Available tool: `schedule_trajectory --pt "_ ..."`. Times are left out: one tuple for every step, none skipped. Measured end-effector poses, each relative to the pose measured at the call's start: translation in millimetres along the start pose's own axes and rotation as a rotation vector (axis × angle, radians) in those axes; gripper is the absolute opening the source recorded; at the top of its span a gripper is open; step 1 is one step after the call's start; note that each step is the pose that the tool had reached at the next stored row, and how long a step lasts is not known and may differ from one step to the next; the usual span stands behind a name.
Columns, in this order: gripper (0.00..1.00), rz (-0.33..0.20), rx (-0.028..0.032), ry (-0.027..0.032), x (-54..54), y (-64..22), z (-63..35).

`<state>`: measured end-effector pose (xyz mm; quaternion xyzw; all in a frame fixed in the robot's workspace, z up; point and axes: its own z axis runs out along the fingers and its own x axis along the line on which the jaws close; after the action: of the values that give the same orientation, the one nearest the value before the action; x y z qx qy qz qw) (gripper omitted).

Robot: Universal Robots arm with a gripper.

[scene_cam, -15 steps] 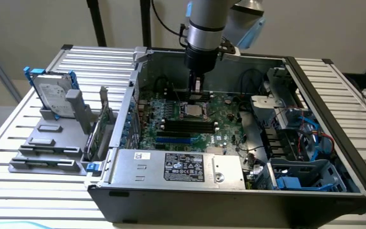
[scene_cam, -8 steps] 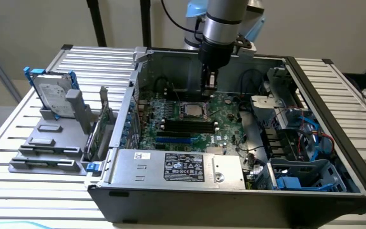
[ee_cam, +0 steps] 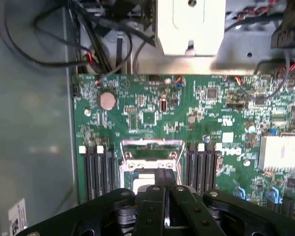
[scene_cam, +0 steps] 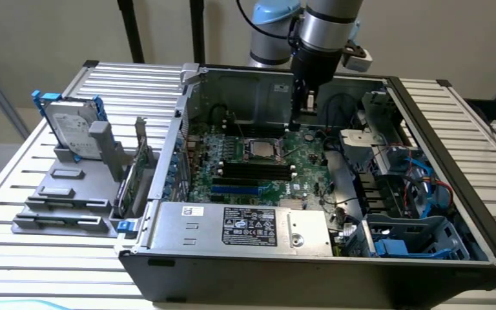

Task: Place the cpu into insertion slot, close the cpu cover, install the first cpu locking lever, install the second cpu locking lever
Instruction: 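Close the cpu cover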

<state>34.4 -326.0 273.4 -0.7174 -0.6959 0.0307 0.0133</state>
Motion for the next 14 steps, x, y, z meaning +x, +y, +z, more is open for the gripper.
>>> schedule_trajectory --pt "0.11 0.0 0.0002 0.0005 0.3 4.4 -0.5" --pt "0.11 0.0 0.0005 0.0005 0.6 9.2 -0.9" --pt "0.11 0.0 0.0008 0.0008 0.9 13.7 -1.1" --pt "0.11 0.0 0.001 0.001 1.3 18.2 -1.4" --pt "0.11 0.0 0.0013 0.0012 1.8 22.8 -1.7" --pt "0.11 0.0 0.0016 0.0013 2.2 27.2 -2.0" --pt "0.11 0.0 0.0021 0.0013 2.6 31.7 -2.0" --pt "0.11 0.0 0.0031 0.0014 2.9 36.3 -1.5" --pt "0.11 0.0 0.0038 0.0015 3.1 40.7 -0.6" --pt "0.11 0.0 0.0039 0.0013 3.3 44.3 0.5" --pt "0.11 0.0 0.004 0.0012 3.3 47.3 2.1" --pt "0.11 0.0 0.004 0.0014 3.5 48.9 3.8" --pt "0.11 0.0 0.004 0.0014 3.5 49.7 5.6" --pt "0.11 0.0 0.004 0.0013 3.6 50.0 7.4"
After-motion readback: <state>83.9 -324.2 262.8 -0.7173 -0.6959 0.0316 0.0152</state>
